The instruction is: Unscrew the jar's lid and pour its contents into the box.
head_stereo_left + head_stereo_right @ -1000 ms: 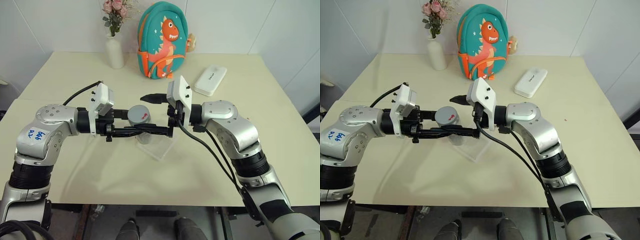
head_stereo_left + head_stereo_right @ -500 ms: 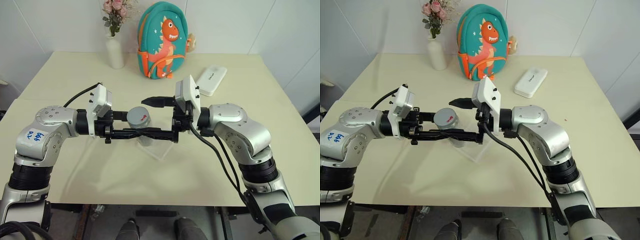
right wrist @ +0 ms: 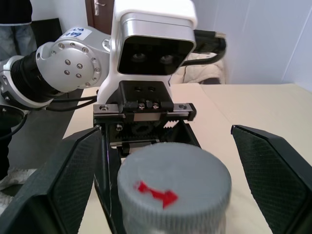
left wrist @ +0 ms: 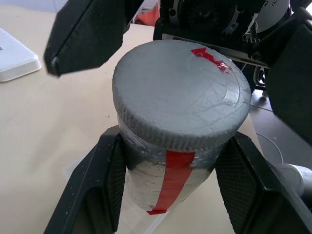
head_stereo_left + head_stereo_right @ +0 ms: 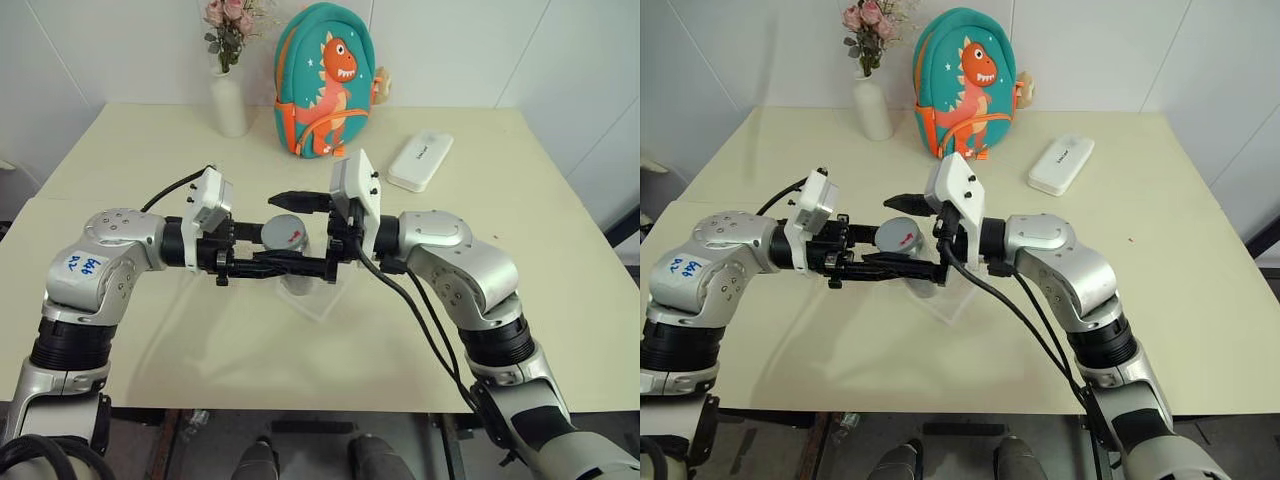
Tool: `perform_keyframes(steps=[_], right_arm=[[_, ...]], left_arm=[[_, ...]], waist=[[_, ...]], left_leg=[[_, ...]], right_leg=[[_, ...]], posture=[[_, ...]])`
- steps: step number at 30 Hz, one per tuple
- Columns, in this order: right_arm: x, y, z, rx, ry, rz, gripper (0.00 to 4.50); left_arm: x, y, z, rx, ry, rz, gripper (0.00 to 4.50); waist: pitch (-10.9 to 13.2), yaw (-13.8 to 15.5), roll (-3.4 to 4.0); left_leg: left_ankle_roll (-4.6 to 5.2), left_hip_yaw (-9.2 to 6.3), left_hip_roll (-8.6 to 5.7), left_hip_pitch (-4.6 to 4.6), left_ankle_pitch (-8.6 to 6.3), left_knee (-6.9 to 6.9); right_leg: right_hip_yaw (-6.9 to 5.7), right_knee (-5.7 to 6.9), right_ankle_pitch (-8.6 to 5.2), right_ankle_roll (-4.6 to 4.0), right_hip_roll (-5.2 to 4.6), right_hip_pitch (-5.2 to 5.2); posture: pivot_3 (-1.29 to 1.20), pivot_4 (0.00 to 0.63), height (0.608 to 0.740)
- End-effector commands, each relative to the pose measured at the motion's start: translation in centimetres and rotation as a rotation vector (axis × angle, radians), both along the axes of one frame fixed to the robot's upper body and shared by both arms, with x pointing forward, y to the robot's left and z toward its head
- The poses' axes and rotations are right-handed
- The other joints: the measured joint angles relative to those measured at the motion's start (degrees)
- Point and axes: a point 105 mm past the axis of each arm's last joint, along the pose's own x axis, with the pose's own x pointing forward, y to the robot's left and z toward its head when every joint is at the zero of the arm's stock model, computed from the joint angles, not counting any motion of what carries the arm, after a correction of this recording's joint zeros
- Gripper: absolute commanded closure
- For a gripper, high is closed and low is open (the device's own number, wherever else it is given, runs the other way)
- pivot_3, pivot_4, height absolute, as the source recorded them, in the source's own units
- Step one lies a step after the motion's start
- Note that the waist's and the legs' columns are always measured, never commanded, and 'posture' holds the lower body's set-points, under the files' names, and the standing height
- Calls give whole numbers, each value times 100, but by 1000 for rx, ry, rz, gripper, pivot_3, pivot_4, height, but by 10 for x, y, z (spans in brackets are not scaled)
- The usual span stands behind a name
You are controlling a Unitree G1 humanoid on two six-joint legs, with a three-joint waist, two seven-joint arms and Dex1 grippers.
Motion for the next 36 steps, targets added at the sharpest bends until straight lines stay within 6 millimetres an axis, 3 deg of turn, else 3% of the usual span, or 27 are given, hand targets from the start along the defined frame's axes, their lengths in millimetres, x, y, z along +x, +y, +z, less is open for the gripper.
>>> perform_keyframes(steps=[1,16,36], right_arm=[[-3,6,11,20,-63,8,46],[12,1,15,25,-87,-59,46],[21,-35,9,-26,-83,-156,46]], left_arm=[[-2,-3,11,16,-50,-24,2110],[-7,-1,10,88,-68,-26,2110],[-10,11,10,79,-69,39,2110]], waist=[[0,8,0],[0,8,0],[1,9,0]], left_leg=[[0,0,0,0,0,0],[0,0,0,-1,0,0],[0,0,0,-1,0,-1]], right_leg=[[0,0,0,0,0,0],[0,0,0,0,0,-1],[0,-1,0,-1,-1,-1]], posture=[[0,150,740],[0,150,740],[0,150,740]])
